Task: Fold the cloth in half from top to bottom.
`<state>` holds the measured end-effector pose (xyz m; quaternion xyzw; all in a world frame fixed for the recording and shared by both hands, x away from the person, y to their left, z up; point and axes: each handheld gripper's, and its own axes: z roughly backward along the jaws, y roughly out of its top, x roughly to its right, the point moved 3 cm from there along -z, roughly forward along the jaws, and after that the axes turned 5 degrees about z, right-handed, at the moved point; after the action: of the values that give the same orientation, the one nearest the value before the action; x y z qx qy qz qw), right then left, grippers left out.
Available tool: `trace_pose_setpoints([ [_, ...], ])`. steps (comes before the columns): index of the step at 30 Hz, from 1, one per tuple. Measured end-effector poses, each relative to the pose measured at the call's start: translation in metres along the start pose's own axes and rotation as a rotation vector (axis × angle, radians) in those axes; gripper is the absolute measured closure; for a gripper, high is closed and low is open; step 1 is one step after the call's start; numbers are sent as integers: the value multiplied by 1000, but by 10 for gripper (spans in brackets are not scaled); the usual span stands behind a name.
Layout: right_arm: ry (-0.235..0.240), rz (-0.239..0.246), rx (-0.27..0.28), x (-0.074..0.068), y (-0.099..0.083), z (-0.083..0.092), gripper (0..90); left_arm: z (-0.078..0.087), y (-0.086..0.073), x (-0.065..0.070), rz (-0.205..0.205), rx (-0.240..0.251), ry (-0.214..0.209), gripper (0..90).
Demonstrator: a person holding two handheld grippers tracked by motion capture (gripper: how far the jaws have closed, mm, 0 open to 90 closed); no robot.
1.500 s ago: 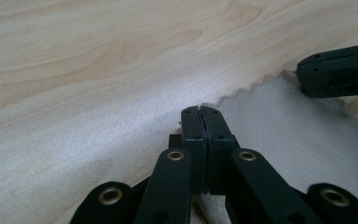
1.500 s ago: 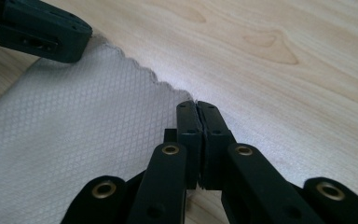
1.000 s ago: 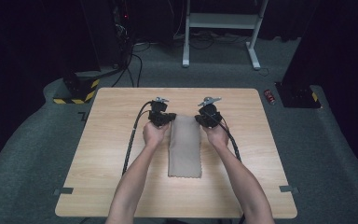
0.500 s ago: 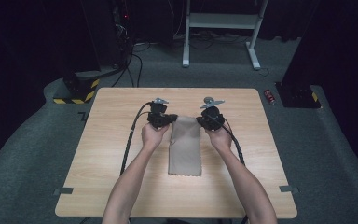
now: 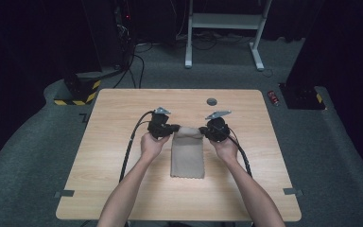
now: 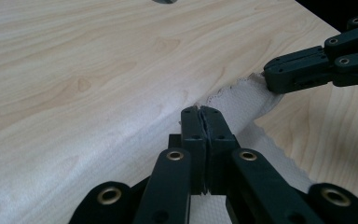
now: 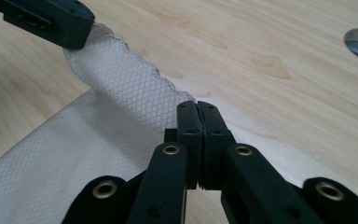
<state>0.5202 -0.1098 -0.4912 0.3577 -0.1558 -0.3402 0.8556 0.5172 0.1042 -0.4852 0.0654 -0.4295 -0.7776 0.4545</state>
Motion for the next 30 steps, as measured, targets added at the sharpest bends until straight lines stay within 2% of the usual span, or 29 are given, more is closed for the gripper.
trace_pose_setpoints([
  [4,19,10,5,-7,-6,2,888,4,-9,3,-14,-7,-1,887],
  [10,41,20,8,-13,-12,6,888,9,-15,6,-8,2,-10,887],
  [16,48,17,21,-17,-13,12,888,12,-20,9,-4,7,-19,887],
  [24,57,37,26,-21,-16,19,888,19,-24,15,-16,11,-25,886],
  [30,65,31,31,-24,-19,23,888,21,-26,19,-32,16,-26,886],
])
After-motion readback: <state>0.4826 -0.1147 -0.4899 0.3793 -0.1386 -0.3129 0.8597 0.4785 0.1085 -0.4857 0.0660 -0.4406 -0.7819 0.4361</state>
